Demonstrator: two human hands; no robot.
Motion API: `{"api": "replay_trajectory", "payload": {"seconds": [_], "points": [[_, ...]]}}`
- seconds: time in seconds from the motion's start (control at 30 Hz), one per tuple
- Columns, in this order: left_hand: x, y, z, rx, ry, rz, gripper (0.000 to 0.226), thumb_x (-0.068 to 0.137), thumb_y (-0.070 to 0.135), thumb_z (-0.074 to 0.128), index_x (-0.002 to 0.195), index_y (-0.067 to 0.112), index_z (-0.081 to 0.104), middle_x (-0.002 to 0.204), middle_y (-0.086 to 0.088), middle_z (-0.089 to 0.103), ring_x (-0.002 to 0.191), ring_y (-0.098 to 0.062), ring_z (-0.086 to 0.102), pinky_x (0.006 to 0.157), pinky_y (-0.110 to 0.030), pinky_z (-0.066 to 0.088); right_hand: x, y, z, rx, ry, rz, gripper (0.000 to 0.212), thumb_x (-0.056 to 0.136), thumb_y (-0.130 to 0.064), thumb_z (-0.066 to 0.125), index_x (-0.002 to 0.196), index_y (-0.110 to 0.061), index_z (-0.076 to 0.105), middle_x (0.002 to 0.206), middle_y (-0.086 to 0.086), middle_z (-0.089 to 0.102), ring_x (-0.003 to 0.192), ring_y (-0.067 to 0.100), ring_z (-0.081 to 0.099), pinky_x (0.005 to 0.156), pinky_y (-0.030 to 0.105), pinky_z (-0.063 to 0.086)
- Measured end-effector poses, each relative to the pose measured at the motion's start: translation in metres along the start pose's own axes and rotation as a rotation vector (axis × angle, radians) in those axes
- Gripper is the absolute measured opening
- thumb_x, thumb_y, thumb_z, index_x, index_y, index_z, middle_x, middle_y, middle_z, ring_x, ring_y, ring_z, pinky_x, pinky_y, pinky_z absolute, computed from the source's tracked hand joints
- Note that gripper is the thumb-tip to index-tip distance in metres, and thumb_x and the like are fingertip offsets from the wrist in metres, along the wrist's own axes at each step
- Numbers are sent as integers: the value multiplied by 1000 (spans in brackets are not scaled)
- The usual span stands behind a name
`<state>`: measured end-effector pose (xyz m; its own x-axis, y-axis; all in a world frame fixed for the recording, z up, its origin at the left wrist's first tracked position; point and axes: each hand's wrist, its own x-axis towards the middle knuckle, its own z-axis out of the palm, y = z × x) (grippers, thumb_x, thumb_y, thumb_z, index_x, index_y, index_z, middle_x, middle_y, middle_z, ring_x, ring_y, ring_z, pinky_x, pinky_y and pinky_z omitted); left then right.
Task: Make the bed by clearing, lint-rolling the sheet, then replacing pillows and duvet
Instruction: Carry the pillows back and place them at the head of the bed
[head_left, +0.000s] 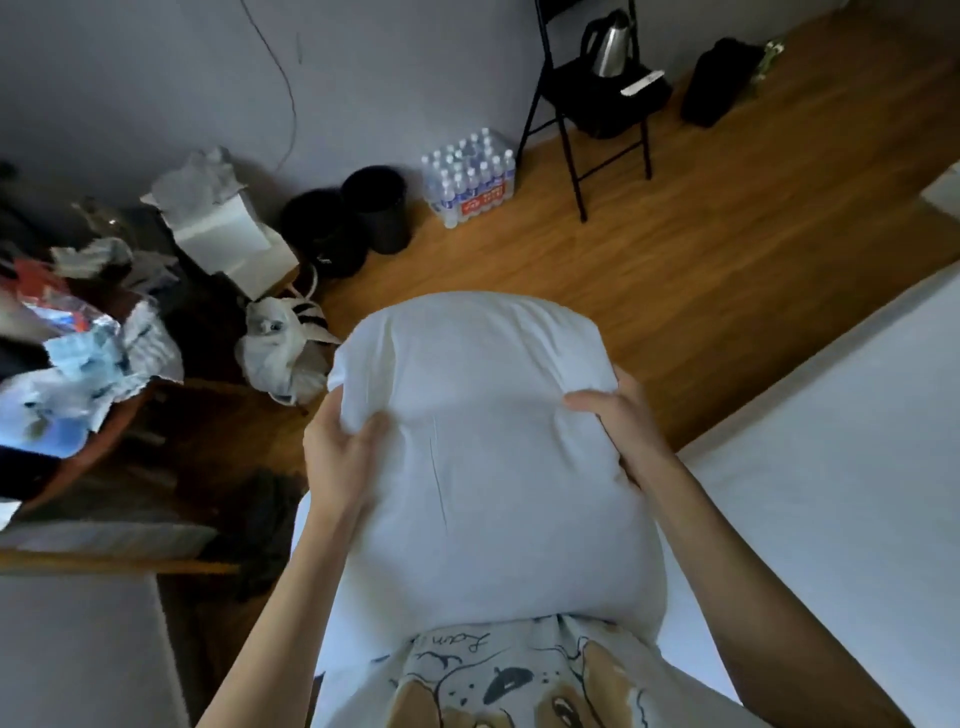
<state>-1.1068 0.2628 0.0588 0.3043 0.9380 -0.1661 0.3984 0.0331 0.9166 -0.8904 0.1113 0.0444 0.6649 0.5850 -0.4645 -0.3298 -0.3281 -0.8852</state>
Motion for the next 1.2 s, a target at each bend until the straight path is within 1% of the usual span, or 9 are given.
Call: {"api": "replay_trajectory", "payload": {"seconds": [0.07,0.17,0.37,0.47,0.6,0.73,0.93,1.07,1.2], "points": [[59,23,17,2,-88,40,24,82,4,62,78,27,61,67,7,62,56,-3,57,49,-20,46,34,-16,8,40,94,7,30,72,-8,72,99,-22,66,95,0,71,86,19,67,68,29,52],[130,59,44,11,-250,76,34,85,6,62,85,39,64,77,3,69,66,-10,66,53,-27,53,69,-42,9,100,229,16,27,79,-4,69,91,-27,62,90,-9,67,81,10,63,63,23,46],[238,106,128,77,-534,135,32,88,7,64,91,39,63,86,10,69,76,-12,66,69,-33,55,118,-76,-6,206,493,21,51,65,-26,73,114,-24,60,107,-2,68,103,24,63,85,41,53],[272,131,183,117,-648,153,35,92,10,63,110,37,50,103,22,57,83,4,58,79,-14,45,144,-89,-25,247,590,25,54,64,-26,69,117,-26,60,109,0,68,103,23,64,85,46,54],[326,159,273,193,-752,206,39,90,9,64,126,22,54,112,8,56,101,-13,54,81,-20,40,212,-101,-69,311,687,42,47,62,-22,71,108,-27,65,103,-1,71,96,21,68,84,50,55],[378,205,377,212,-764,230,37,91,8,61,127,19,56,113,8,57,102,-12,54,73,-13,37,298,-142,-138,338,718,7,56,62,-25,70,118,-22,62,104,-2,70,96,19,66,75,39,56],[427,292,501,222,-751,264,54,94,12,61,144,12,42,136,1,47,124,-18,44,94,-22,26,391,-213,-240,343,701,-20,41,67,-21,72,106,-31,62,93,-11,71,89,12,66,64,24,52],[443,328,577,221,-773,307,48,94,9,60,140,11,47,119,9,46,106,-7,41,84,-15,28,437,-231,-298,383,767,2,51,63,-22,71,114,-25,63,98,-6,71,93,20,67,72,38,56],[470,364,684,222,-904,345,42,93,4,60,131,17,52,112,6,54,102,-12,47,64,5,33,494,-247,-365,420,833,25,55,62,-24,72,116,-25,63,105,-1,70,100,26,66,83,50,56]]}}
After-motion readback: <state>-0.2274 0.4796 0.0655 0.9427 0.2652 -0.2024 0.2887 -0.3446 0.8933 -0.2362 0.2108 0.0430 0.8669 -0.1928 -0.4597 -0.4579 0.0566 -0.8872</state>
